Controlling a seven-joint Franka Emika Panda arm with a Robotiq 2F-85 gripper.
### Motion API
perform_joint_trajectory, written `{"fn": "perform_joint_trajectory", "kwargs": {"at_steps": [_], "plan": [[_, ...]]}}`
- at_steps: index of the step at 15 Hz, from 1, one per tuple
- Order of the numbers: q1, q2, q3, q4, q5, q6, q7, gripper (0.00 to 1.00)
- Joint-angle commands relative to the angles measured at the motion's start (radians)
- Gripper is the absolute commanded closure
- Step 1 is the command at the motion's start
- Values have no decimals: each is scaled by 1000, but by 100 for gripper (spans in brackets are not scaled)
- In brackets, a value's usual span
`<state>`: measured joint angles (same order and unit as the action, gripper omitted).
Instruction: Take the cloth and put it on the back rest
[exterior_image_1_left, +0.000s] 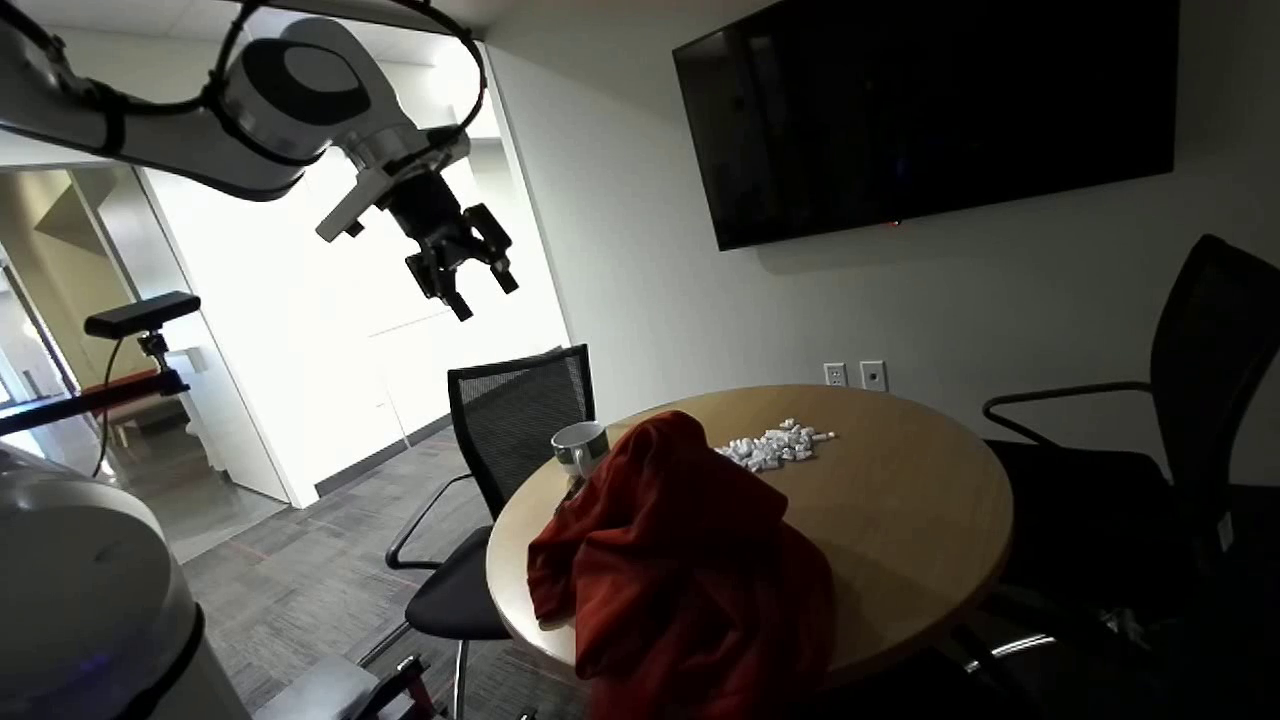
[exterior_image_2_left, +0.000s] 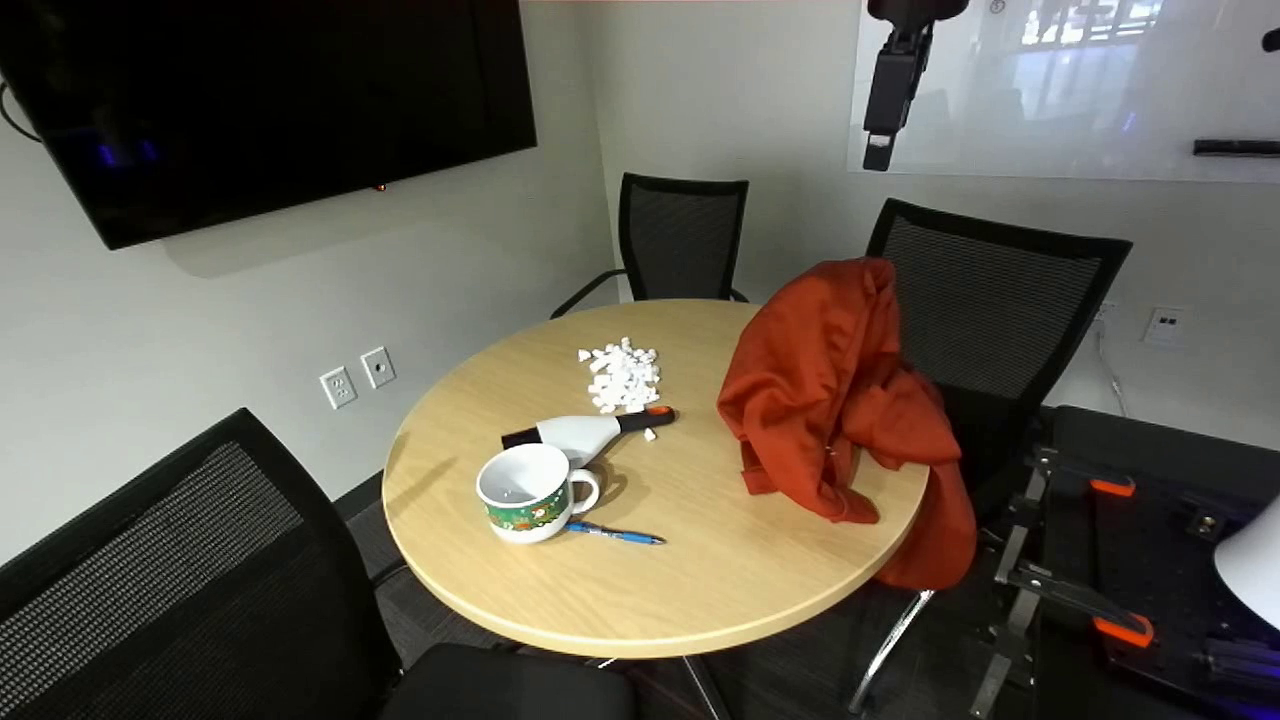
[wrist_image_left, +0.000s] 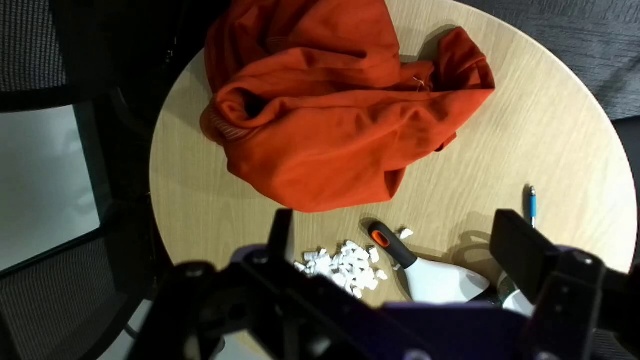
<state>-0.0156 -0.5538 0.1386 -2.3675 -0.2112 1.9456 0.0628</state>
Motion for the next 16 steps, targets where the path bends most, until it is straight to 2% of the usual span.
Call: {"fn": "perform_joint_trajectory", "kwargs": {"at_steps": [1,4,7,10,12,13,16], "plan": [[11,12,-27,2,-8,7,8,0],[-5,4,-89,-36,8,19,-18,0],[-31,8,-180,-114,17,65,-47,0],[-62,31,-259,-224,20,214,-78,0],[-94,58,-290,-263,25,304,-65,0],[-88,46,-261,-231,18,241,-70,0],[-111,67,-276,-261,19,288,-70,0]]}}
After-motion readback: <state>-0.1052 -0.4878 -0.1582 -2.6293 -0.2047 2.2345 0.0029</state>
